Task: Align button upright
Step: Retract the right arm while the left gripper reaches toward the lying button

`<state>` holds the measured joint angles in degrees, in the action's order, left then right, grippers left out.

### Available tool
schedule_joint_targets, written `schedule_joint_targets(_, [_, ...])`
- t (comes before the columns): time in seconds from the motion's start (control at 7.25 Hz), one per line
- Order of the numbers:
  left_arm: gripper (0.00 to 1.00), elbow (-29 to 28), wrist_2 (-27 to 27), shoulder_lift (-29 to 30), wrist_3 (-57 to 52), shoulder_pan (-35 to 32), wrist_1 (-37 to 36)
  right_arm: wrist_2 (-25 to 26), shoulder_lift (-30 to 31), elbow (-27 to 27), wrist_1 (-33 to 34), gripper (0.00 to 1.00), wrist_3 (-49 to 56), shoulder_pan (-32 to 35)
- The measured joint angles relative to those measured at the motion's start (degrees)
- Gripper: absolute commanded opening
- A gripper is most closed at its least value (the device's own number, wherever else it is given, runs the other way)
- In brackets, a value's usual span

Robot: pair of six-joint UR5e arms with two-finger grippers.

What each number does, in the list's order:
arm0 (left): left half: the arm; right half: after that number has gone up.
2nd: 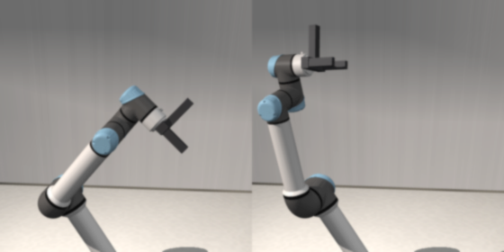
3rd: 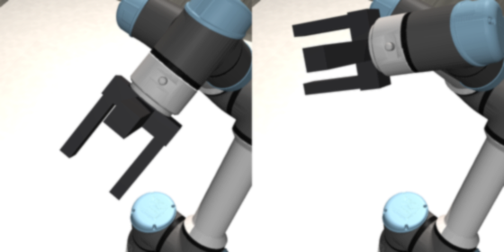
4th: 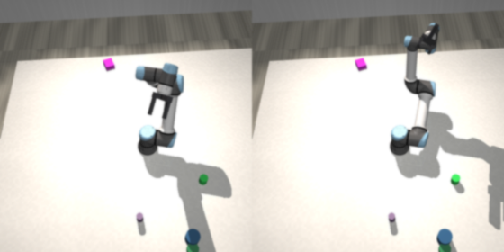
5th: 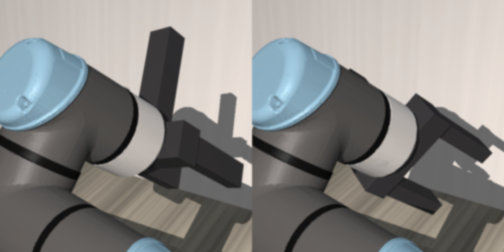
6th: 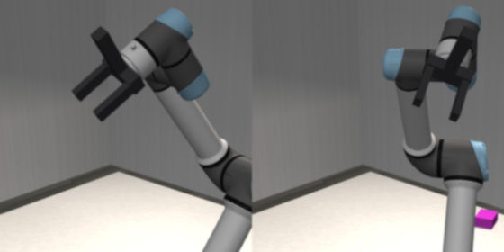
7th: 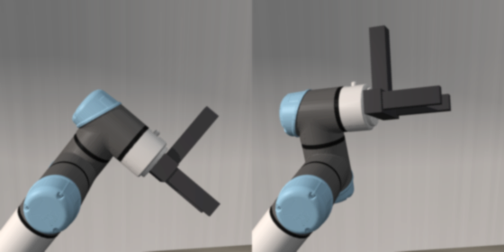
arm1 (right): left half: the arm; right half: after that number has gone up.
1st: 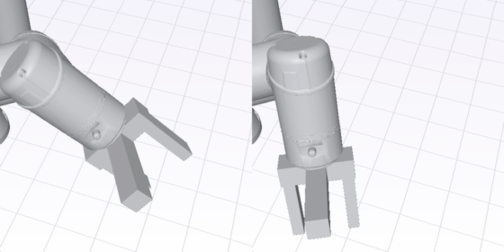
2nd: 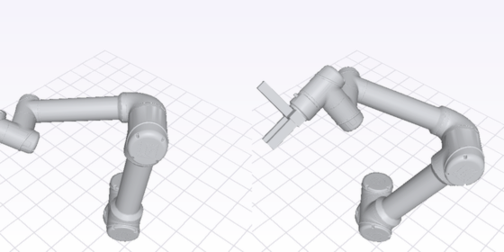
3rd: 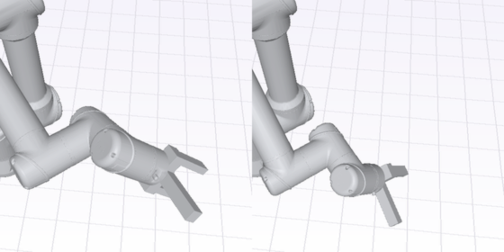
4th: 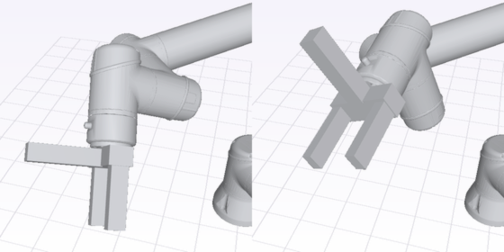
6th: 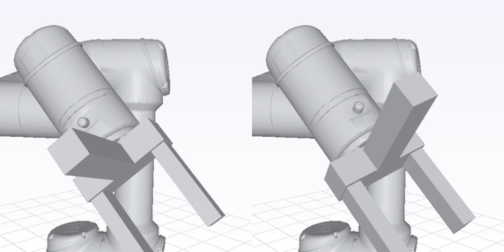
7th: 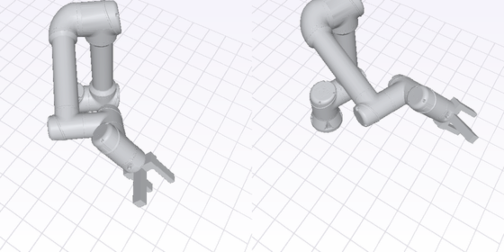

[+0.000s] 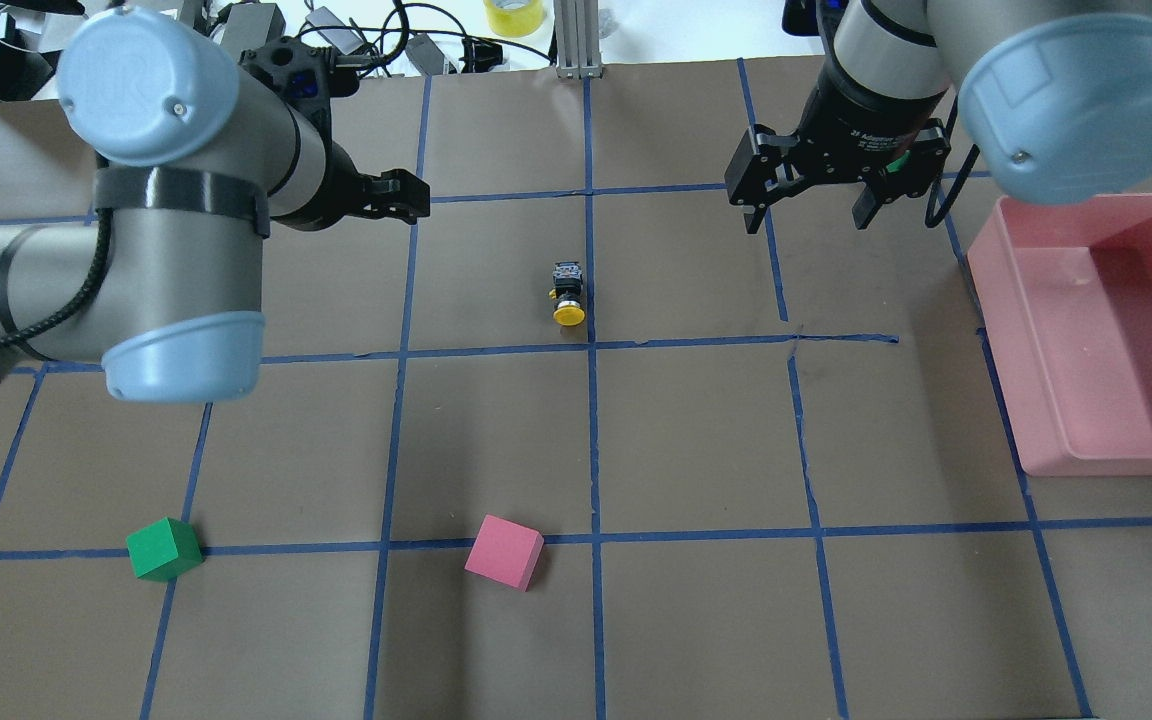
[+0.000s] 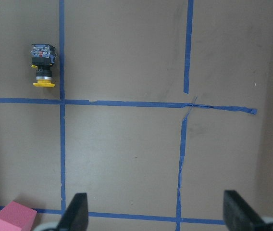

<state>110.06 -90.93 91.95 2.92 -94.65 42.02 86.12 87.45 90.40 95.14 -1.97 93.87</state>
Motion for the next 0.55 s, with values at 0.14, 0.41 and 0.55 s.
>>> schedule_joint_targets(0.14, [1.00,3.49,-0.13,1.79,0.71,-0.73,-7.44,0.14,0.29,0.04,-0.13,1.00,-0.04,-0.12])
schedule_joint_targets(0.41, [1.00,7.90,-2.25,6.40,4.66,-3.69,-20.88,0.51,0.97,0.20,-0.24,1.00,-0.08,-0.28])
schedule_joint_targets(0.55, [1.00,8.96,-3.42,9.36,5.99,-5.53,-26.35,0.58,1.31,0.30,-0.51,1.00,-0.07,-0.32])
